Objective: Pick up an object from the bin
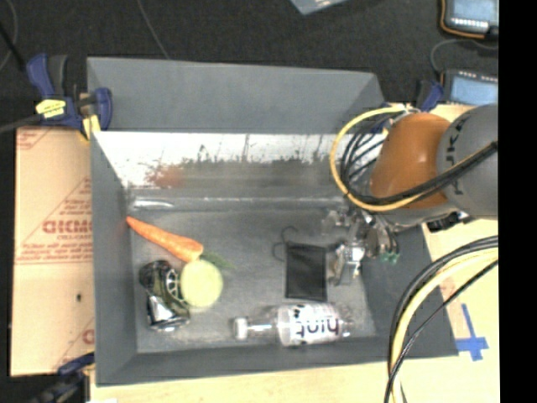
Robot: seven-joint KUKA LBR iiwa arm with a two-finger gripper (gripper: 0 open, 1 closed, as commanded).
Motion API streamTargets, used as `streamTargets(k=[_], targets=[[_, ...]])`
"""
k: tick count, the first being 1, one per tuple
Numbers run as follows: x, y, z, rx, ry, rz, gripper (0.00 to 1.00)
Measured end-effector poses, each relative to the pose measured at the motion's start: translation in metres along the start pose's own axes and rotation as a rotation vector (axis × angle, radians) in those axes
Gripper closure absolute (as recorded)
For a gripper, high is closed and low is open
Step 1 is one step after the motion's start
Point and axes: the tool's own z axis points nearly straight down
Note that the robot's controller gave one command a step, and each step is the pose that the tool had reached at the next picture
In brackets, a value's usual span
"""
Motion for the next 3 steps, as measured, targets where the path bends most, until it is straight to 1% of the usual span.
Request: streamTargets(k=[1,2,3], targets=[[0.018,0.023,0.017,0.000,-0.004,0.013,0.00],[0.027,0.047,0.028,0.001,-0.004,-0.304,1.00],[0.027,0.047,0.028,0.001,-0.004,-0.305,1.00]])
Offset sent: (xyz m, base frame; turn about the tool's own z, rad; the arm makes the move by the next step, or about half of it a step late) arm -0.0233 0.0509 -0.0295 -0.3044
